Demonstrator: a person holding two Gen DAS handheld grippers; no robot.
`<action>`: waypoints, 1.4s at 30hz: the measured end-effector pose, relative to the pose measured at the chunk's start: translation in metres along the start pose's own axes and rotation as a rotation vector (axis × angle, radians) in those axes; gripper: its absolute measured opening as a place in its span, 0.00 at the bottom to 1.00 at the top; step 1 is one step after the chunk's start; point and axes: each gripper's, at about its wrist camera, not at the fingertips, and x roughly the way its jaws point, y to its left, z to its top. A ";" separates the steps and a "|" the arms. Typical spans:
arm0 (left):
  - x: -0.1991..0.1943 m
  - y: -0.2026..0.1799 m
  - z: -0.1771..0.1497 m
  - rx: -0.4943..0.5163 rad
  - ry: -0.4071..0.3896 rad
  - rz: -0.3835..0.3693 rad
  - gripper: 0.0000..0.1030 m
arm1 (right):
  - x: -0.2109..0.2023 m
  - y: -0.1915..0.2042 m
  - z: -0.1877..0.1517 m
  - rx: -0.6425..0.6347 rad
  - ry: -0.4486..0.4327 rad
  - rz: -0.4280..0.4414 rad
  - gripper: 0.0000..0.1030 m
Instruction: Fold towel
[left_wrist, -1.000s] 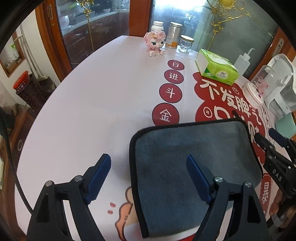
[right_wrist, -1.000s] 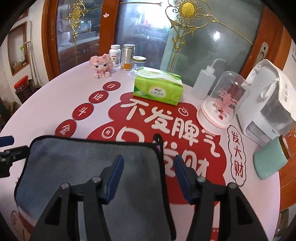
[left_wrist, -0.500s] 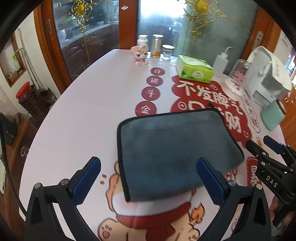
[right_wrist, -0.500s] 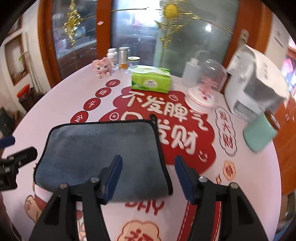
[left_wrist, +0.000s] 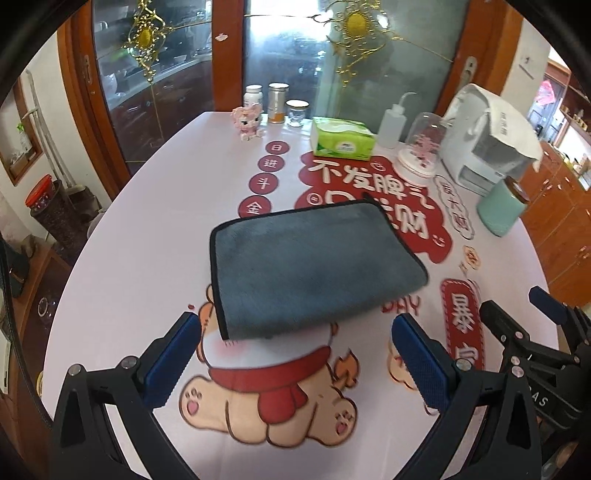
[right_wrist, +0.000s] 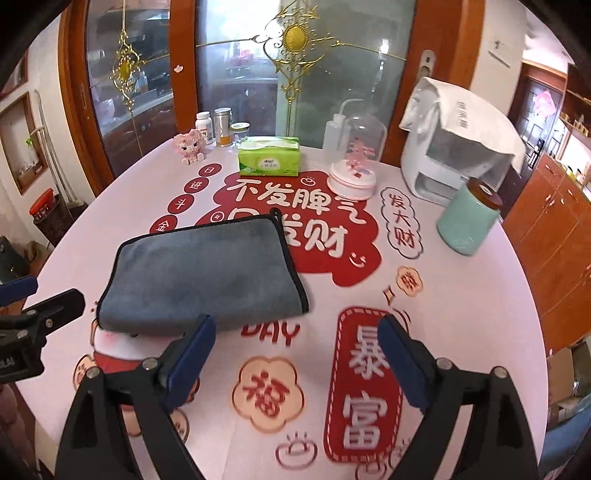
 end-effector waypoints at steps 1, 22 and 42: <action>-0.005 -0.003 -0.003 0.007 0.003 -0.008 1.00 | -0.008 -0.002 -0.004 0.008 -0.001 0.004 0.90; -0.127 -0.043 -0.066 0.086 -0.038 -0.051 1.00 | -0.139 -0.028 -0.081 0.104 -0.034 0.006 0.98; -0.149 -0.067 -0.095 0.129 -0.048 -0.017 1.00 | -0.178 -0.040 -0.096 0.180 -0.088 -0.006 1.00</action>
